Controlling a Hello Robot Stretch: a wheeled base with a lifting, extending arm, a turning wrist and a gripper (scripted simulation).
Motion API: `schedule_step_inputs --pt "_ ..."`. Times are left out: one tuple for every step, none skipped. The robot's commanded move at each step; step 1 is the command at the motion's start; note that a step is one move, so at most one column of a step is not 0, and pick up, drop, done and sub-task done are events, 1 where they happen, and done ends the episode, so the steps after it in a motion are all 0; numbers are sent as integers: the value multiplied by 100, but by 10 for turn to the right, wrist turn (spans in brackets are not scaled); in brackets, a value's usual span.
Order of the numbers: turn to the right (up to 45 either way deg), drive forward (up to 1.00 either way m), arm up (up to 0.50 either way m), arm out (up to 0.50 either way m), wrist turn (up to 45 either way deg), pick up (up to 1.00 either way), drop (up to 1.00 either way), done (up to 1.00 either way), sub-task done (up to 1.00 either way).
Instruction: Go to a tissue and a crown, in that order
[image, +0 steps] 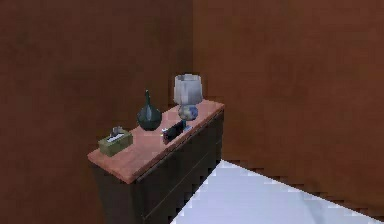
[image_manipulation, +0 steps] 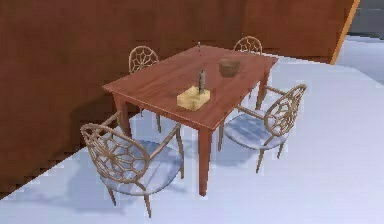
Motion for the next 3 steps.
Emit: schedule_step_inputs --pt "0 20 0 0 0 0 0 0 0" --pt "-270 0 0 0 0 0 0 0 0" --pt "0 0 0 0 0 0 0 0 100"
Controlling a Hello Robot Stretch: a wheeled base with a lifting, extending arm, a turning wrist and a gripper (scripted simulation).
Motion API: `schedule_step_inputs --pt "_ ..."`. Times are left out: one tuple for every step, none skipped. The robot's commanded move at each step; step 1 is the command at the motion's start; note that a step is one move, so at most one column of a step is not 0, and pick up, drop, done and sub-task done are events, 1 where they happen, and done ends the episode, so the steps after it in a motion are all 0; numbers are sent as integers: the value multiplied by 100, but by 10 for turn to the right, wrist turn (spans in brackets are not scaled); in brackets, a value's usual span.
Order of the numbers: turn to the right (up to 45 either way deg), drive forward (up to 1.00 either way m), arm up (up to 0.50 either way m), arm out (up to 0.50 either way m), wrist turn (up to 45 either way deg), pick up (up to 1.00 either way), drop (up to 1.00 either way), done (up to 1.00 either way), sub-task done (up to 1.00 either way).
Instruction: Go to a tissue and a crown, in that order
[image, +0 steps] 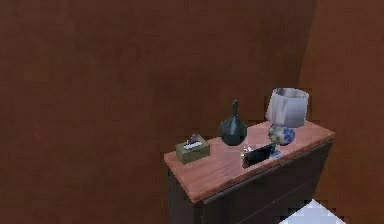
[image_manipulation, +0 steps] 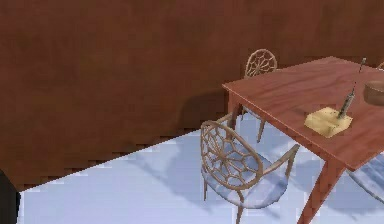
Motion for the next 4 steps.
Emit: schedule_step_inputs --pt "450 0 0 0 0 0 0 0 0" --pt "450 0 0 0 0 0 0 0 0" --pt "450 0 0 0 0 0 0 0 0" --pt "330 0 0 0 0 0 0 0 0"
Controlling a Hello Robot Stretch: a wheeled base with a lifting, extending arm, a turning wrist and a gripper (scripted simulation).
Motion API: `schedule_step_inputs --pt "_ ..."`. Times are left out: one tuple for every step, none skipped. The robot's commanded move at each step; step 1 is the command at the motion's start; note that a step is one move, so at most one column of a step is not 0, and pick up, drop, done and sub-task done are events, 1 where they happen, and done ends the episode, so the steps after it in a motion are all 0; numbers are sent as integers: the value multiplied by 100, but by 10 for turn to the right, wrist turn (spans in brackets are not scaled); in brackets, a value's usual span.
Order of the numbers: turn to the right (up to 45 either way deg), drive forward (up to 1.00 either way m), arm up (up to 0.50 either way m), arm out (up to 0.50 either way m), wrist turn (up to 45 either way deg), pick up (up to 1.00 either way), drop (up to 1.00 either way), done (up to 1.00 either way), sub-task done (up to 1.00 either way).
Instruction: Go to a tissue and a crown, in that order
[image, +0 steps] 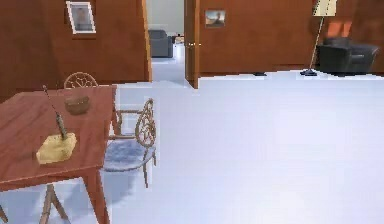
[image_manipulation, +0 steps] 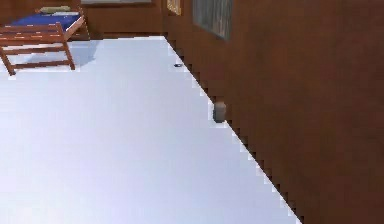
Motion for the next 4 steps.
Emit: schedule_step_inputs --pt "0 100 0 0 0 0 0 0 0" --pt "60 0 0 0 0 0 0 0 0" --pt "30 0 0 0 0 0 0 0 0" --pt "0 40 0 0 0 0 0 0 0"
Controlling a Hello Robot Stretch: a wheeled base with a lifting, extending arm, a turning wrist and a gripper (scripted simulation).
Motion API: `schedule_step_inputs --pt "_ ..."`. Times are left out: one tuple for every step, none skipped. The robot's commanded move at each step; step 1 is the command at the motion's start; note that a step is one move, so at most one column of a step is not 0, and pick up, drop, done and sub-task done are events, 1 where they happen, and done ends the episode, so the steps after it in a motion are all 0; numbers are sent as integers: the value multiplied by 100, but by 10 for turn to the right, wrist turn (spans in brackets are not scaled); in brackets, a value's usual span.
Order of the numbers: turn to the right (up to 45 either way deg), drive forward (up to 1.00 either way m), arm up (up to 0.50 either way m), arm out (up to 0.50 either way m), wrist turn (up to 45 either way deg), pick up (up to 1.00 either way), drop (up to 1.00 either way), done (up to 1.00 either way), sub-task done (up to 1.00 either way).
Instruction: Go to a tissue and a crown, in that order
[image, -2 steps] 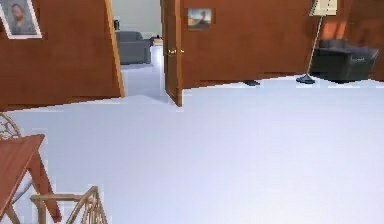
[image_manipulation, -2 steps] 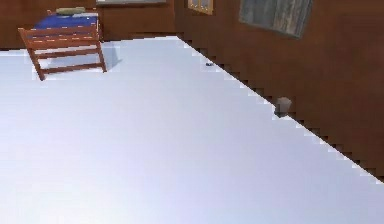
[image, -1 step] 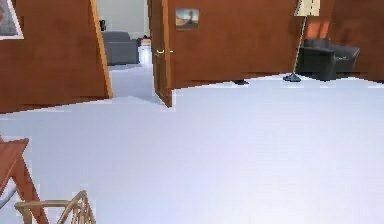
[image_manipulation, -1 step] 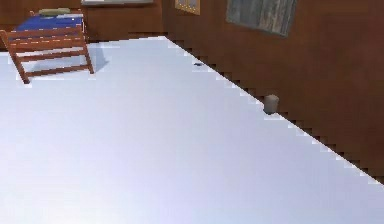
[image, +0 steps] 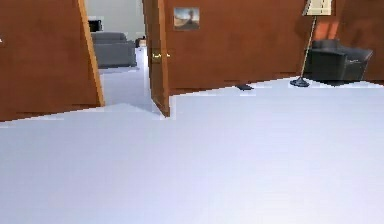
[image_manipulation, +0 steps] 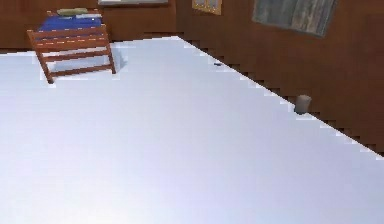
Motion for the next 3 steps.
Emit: schedule_step_inputs --pt "-180 0 0 0 0 0 0 0 0" --pt "0 100 0 0 0 0 0 0 0" --pt "0 100 0 0 0 0 0 0 0"
